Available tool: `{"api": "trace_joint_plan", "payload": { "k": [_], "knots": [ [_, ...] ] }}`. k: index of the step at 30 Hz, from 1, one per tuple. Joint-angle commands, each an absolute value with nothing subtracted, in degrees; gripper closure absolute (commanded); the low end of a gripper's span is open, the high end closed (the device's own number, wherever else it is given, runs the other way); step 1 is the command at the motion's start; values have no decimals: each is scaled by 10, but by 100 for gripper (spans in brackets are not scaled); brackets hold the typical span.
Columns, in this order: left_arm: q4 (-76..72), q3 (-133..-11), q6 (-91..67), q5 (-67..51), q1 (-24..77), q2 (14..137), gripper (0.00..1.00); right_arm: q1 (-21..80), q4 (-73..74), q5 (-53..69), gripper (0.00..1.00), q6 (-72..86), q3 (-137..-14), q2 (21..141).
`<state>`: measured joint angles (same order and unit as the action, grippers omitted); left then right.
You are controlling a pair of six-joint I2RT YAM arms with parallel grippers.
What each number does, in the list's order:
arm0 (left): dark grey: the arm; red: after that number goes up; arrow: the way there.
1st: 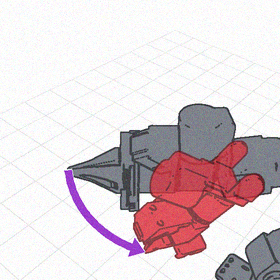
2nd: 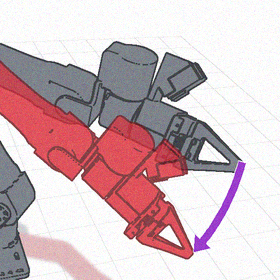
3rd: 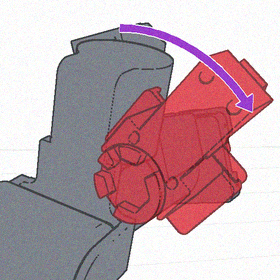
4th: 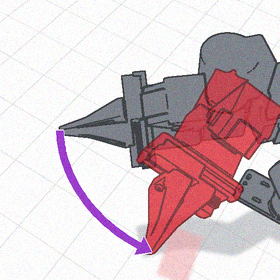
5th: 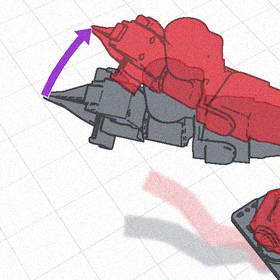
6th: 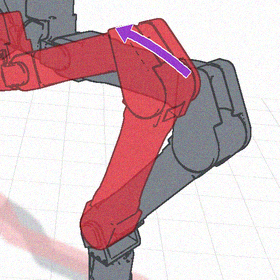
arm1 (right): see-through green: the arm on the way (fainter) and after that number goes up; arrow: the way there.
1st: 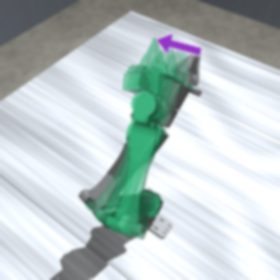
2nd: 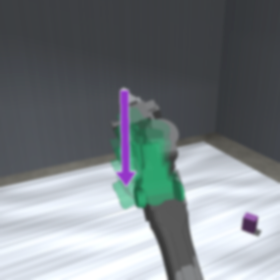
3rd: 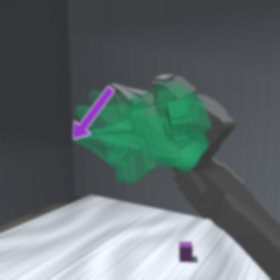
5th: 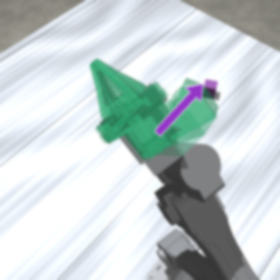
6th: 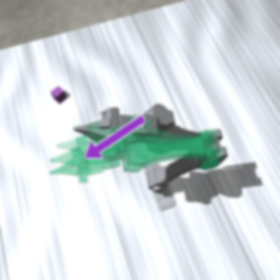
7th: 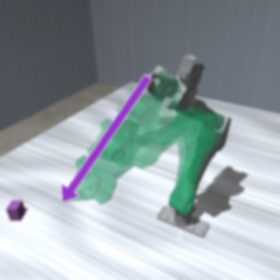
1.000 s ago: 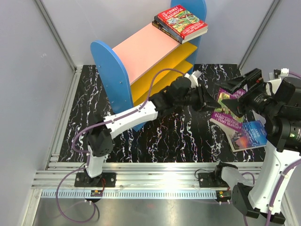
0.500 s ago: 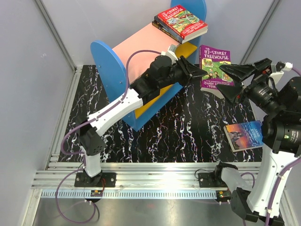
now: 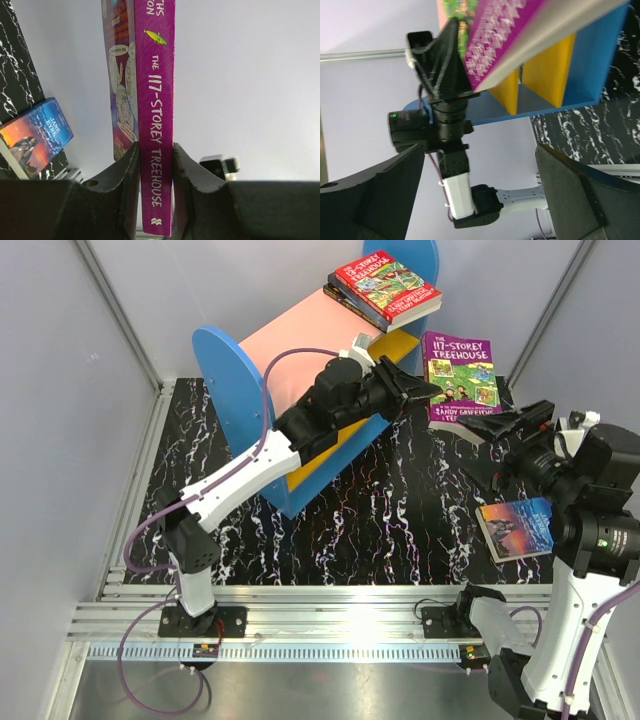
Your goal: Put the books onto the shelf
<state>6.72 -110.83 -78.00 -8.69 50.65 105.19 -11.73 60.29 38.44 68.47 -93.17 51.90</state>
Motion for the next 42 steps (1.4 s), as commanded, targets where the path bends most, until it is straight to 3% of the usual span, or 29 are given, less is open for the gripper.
{"api": "trace_joint_plan", "payload": {
  "k": [1, 6, 16, 42],
  "knots": [
    [-32, -1109, -814, -91, 504, 1006, 100, -115, 623, 353, 0, 649, -884, 497],
    [-51, -1108, -839, -94, 509, 1005, 100, -115, 553, 347, 0, 676, -824, 470],
    [-76, -1061, -871, -79, 533, 976, 100, -115, 416, 296, 0, 666, -824, 505],
    [-112, -1080, -900, -49, 561, 982, 100, -115, 356, 262, 0, 751, -734, 444]
  ]
}}
